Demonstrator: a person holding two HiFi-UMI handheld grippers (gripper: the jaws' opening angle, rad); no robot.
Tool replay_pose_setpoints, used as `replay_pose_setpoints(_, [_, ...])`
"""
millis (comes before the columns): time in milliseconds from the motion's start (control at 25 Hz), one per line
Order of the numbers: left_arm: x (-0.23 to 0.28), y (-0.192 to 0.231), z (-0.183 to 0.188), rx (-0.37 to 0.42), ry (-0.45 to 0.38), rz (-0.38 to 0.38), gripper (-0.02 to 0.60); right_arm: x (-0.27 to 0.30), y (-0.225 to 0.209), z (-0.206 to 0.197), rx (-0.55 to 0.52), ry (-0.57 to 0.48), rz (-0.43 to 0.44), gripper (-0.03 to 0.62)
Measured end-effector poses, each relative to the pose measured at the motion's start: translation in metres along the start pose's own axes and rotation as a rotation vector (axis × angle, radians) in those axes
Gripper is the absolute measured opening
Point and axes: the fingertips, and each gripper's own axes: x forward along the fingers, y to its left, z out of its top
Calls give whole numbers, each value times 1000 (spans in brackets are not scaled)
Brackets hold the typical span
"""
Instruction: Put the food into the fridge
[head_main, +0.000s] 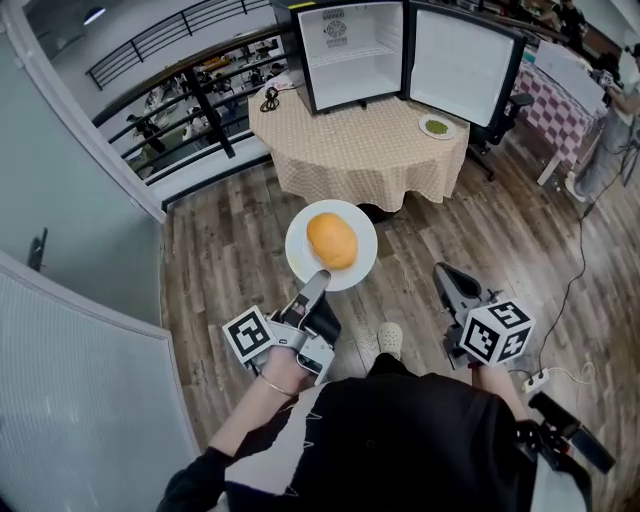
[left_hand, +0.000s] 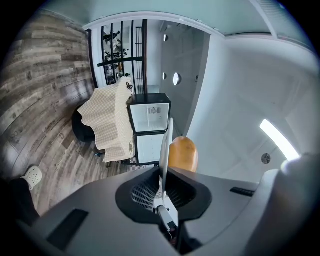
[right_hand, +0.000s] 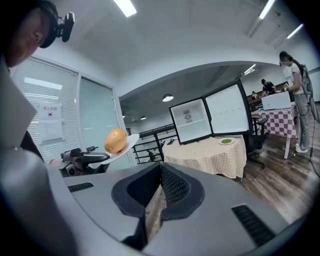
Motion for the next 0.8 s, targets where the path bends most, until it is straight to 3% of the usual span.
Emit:
replay_pose_setpoints(560, [123, 9, 68, 27, -51, -2, 26, 98, -95, 71, -15, 11, 40, 15])
replay_pose_setpoints(800, [163, 31, 95, -35, -88, 30, 26, 151, -129, 100, -19, 21, 77, 15])
